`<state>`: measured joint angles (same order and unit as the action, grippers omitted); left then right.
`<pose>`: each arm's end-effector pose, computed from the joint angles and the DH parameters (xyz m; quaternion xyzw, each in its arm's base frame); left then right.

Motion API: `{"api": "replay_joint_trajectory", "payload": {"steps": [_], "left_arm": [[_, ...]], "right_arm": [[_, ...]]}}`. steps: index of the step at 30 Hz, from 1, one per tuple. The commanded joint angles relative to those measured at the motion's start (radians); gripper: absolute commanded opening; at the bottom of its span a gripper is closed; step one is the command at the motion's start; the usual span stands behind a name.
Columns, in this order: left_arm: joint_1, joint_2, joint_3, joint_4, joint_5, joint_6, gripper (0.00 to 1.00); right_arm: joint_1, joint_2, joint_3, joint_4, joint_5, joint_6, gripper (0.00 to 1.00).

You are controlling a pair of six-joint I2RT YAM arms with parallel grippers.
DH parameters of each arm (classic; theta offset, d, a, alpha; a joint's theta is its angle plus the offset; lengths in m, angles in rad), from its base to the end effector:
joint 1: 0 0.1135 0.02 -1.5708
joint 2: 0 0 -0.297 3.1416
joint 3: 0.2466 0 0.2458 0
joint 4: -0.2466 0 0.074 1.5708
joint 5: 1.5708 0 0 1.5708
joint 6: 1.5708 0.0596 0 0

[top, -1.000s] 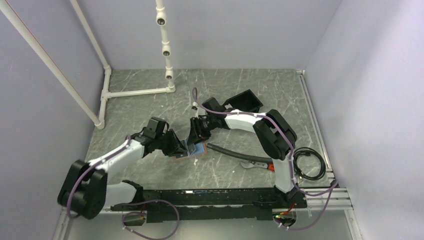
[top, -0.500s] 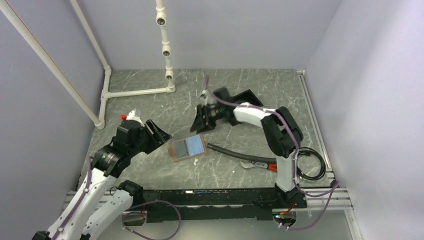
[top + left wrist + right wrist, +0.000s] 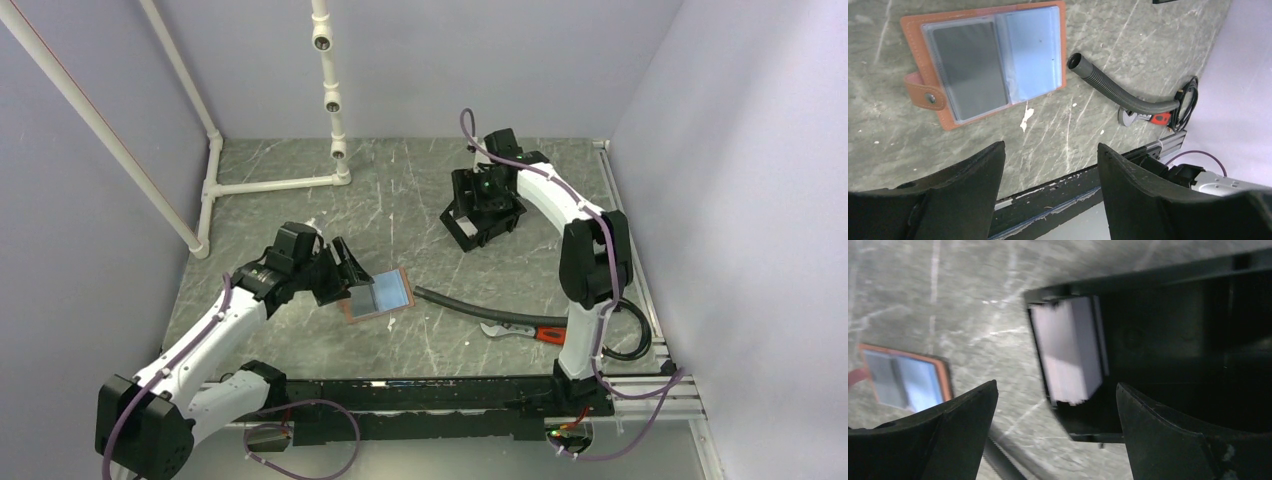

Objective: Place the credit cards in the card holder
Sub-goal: Turn over the card slot in the card holder, then pick up the credit card from the storage box.

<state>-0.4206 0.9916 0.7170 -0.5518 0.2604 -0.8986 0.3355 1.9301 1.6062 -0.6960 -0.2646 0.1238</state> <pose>0.1693 -0.0925 0.2584 -0.1728 0.9086 -0.3165 0.2108 0.4088 0.1590 0.2605 -0.1365 0.9448 0.1850 0.2336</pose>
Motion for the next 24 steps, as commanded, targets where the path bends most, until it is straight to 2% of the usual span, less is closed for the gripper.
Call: {"api": "replay_joint_trajectory", "payload": {"steps": [1, 5, 11, 24], "left_arm": [[-0.003, 0.003, -0.007, 0.071, 0.059, 0.031, 0.73], [-0.003, -0.006, -0.031, 0.097, 0.074, 0.021, 0.74], [-0.003, -0.015, -0.037, 0.099, 0.067, 0.025, 0.74], [-0.003, 0.001, -0.051, 0.127, 0.083, 0.021, 0.74]], "right_arm": [[-0.05, 0.068, 0.05, -0.057, -0.086, -0.063, 0.92], [-0.061, 0.11, 0.062, -0.046, -0.151, -0.059, 0.92], [-0.061, 0.114, 0.055, -0.023, -0.288, -0.041, 0.87], [-0.068, 0.073, 0.05, -0.004, -0.314, -0.015, 0.61]]}}
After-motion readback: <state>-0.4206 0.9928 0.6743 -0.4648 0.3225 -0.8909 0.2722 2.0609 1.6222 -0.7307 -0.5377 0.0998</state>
